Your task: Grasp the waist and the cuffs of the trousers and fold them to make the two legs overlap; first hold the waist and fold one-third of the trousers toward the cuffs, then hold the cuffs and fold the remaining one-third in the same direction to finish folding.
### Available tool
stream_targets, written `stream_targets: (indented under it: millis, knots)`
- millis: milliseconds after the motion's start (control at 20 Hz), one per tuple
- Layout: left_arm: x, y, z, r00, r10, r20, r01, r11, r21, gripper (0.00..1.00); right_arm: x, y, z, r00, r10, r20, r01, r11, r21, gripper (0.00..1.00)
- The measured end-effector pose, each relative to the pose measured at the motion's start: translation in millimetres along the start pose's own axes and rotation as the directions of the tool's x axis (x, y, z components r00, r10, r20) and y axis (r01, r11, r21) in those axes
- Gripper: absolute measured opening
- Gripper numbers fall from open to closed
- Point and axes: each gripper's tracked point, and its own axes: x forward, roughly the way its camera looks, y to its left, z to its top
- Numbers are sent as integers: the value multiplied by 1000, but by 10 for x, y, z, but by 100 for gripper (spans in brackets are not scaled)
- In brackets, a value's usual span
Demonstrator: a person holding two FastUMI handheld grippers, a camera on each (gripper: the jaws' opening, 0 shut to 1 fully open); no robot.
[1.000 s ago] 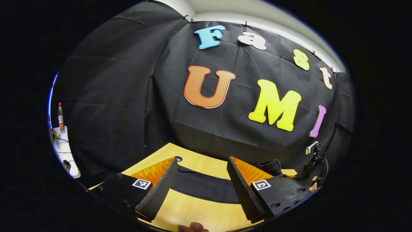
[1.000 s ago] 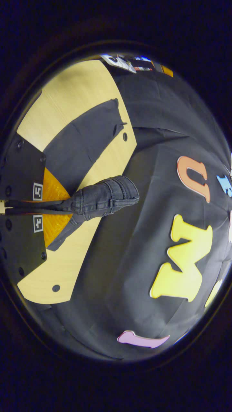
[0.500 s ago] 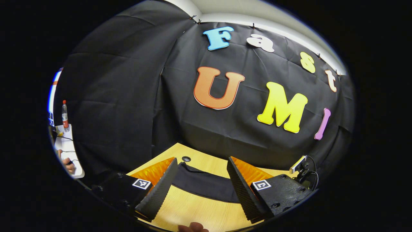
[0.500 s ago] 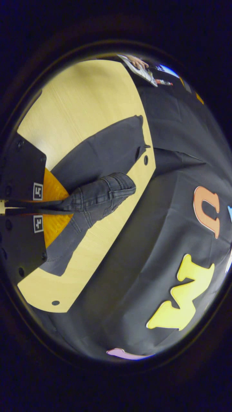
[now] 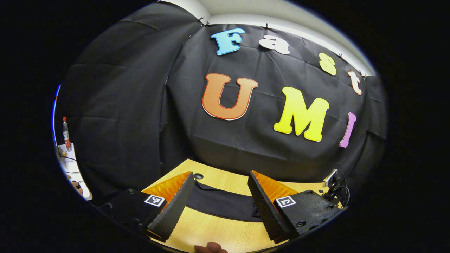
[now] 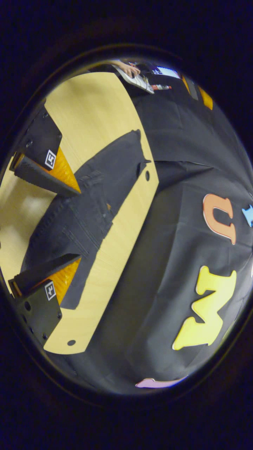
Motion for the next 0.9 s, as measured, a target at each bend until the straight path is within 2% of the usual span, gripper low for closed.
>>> stream_targets:
  millis: [250, 400, 550, 600, 700, 800, 900]
  knots:
    - [109, 16, -230, 999, -16, -50, 17, 1000, 7, 98, -243, -104, 792, 984, -38, 175, 29, 998, 54, 99]
    - [208, 75, -494, 993, -22, -120, 14, 997, -71, 99, -430, -262, 1298, 956, -83, 282, 59, 994, 94, 98]
    - [358, 201, -882, 974, -36, -221, -10, 978, -207, 99, -590, -434, 1650, 926, -134, 353, 91, 987, 135, 99]
    - [397, 243, -1007, 967, -41, -252, -31, 960, -278, 99, -620, -497, 1733, 917, -151, 370, 103, 984, 147, 99]
    - [486, 352, -1226, 951, -54, -304, -89, 896, -436, 99, -679, -610, 1815, 906, -179, 384, 124, 979, 163, 99]
    - [573, 492, -1387, 932, -76, -354, -159, 792, -589, 99, -756, -709, 1873, 897, -204, 393, 144, 973, 178, 99]
    - [703, 687, -1521, 924, -80, -375, -225, 680, -698, 99, -812, -803, 1896, 888, -231, 397, 167, 968, 189, 99]
